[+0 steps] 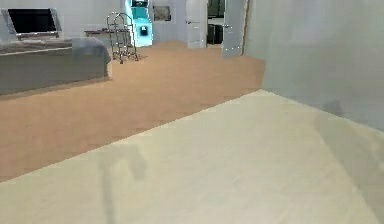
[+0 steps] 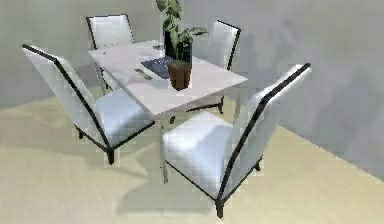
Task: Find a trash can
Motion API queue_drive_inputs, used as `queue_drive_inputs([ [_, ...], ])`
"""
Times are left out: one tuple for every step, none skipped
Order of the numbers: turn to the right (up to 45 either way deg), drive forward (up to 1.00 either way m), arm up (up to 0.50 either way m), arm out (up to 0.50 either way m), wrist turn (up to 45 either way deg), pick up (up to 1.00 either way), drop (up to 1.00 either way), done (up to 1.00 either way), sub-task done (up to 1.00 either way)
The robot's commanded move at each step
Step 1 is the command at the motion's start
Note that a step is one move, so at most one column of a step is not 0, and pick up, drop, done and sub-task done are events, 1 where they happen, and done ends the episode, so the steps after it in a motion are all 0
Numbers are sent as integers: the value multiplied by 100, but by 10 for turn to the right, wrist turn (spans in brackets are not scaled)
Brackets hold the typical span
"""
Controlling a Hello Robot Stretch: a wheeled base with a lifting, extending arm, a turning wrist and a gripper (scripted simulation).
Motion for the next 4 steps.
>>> queue_drive_inputs([
  [0,100,0,0,0,0,0,0,0],
  [0,100,0,0,0,0,0,0,0],
  [0,100,0,0,0,0,0,0,0],
  [30,0,0,0,0,0,0,0,0],
])
